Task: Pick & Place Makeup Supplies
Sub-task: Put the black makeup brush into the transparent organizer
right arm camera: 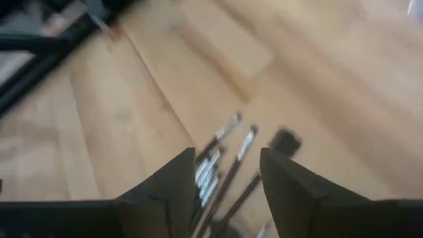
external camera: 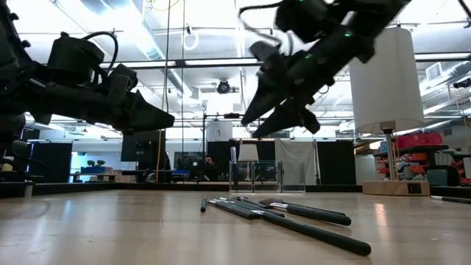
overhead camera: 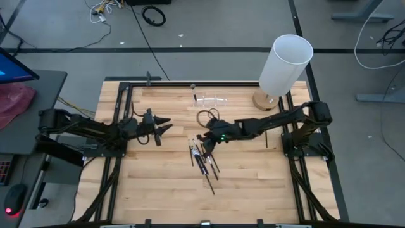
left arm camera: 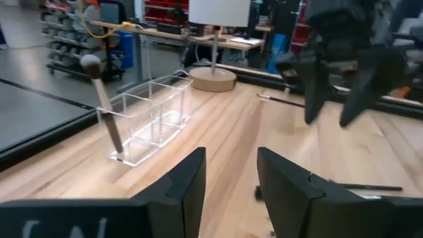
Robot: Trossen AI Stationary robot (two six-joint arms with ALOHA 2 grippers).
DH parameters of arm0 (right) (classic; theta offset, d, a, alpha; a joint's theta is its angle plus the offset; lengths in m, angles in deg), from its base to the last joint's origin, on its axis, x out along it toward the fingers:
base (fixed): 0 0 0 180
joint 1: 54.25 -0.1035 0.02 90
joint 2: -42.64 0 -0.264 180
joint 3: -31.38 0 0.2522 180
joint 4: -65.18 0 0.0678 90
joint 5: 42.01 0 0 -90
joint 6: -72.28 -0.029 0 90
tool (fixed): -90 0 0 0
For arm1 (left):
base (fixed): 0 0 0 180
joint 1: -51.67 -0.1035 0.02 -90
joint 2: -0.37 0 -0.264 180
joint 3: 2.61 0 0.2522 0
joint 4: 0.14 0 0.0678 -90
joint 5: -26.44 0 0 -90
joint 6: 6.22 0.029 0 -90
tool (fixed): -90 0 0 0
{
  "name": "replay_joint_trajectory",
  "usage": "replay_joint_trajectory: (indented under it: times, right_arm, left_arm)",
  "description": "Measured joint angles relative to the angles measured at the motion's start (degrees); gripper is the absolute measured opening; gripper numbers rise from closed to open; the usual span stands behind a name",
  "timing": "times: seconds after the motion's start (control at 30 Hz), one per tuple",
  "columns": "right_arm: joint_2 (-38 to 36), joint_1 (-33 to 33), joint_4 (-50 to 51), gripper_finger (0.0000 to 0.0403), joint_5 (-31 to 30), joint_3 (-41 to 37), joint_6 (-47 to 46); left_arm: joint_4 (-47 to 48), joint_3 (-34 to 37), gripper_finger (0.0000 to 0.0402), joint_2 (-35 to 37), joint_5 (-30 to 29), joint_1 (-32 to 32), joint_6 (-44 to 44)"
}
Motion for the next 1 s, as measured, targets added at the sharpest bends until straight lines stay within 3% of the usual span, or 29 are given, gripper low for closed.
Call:
replay_joint_trajectory:
  times: [0.4, 0.63, 0.9, 1.0]
  right_arm:
    - [19.72, 0.37, 25.72, 0.0147, 2.08, 23.23, -5.60]
    - [23.61, 0.92, 25.00, 0.0104, 3.29, 24.68, -5.31]
    - [23.75, 1.47, 25.51, 0.0018, -1.05, 24.61, 0.07]
    - [23.73, 1.58, 24.83, 0.0006, -1.24, 23.97, 2.18]
  left_arm:
    - [-0.30, -0.24, 0.0135, 0.00, -0.36, -0.03, 1.48]
    - [0.01, -0.24, 0.0135, 0.00, -0.35, -0.03, 2.22]
    - [-0.02, -0.24, 0.0135, -0.02, -0.35, -0.04, 2.36]
    - [-0.02, -0.24, 0.0135, -0.02, -0.36, -0.03, 2.40]
